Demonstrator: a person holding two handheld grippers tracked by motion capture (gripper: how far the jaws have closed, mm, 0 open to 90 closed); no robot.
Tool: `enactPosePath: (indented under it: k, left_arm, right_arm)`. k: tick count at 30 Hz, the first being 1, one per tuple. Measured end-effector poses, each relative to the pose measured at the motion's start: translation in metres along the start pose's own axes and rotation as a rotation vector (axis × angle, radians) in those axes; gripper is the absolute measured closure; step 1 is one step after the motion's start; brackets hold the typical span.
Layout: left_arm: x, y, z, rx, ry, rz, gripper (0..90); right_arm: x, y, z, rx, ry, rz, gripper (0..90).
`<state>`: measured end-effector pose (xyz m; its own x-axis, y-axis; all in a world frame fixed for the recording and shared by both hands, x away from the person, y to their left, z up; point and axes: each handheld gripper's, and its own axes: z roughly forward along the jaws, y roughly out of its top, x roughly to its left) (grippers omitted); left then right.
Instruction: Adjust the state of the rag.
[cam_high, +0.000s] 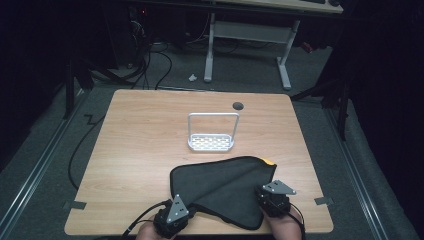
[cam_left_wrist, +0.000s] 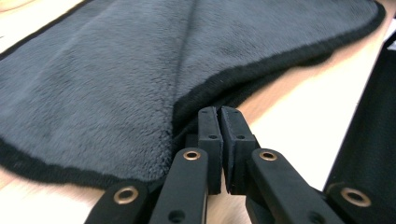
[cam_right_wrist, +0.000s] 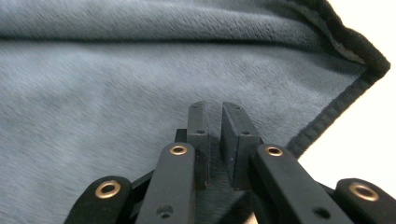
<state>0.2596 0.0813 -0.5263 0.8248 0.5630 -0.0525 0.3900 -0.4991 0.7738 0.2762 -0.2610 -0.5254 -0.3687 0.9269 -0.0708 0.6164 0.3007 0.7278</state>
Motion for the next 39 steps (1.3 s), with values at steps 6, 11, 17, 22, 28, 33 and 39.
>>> enactPosePath:
  k: [6,11,17,22,28,33,39]
  left_arm:
    - [0.029,-0.008,-0.023,-0.014,0.046,-0.066,87.7]
    - [0.052,-0.016,-0.034,-0.017,0.097,-0.132,87.6]
    - [0.066,-0.022,-0.041,-0.005,0.141,-0.18,87.6]
    - [0.075,-0.024,-0.05,-0.015,0.101,-0.236,83.4]
    - [0.066,-0.018,-0.071,-0.09,0.081,-0.199,77.8]
    - [0.051,-0.01,-0.063,-0.091,0.022,-0.16,77.1]
    - [0.046,-0.014,-0.034,0.023,0.03,-0.128,76.1]
  right_arm:
    - [-0.009,0.001,0.005,0.003,-0.034,0.009,83.9]
    - [-0.023,0.002,0.008,-0.001,-0.068,0.043,83.8]
    - [-0.029,0.002,0.008,0.0,-0.103,0.041,84.5]
    - [-0.03,0.002,0.008,-0.001,-0.106,0.038,83.5]
    - [-0.022,0.001,-0.005,-0.03,-0.09,0.035,78.0]
    - [-0.013,0.0,-0.016,-0.051,-0.068,0.033,75.4]
    - [-0.012,0.0,-0.025,-0.089,0.011,0.117,71.3]
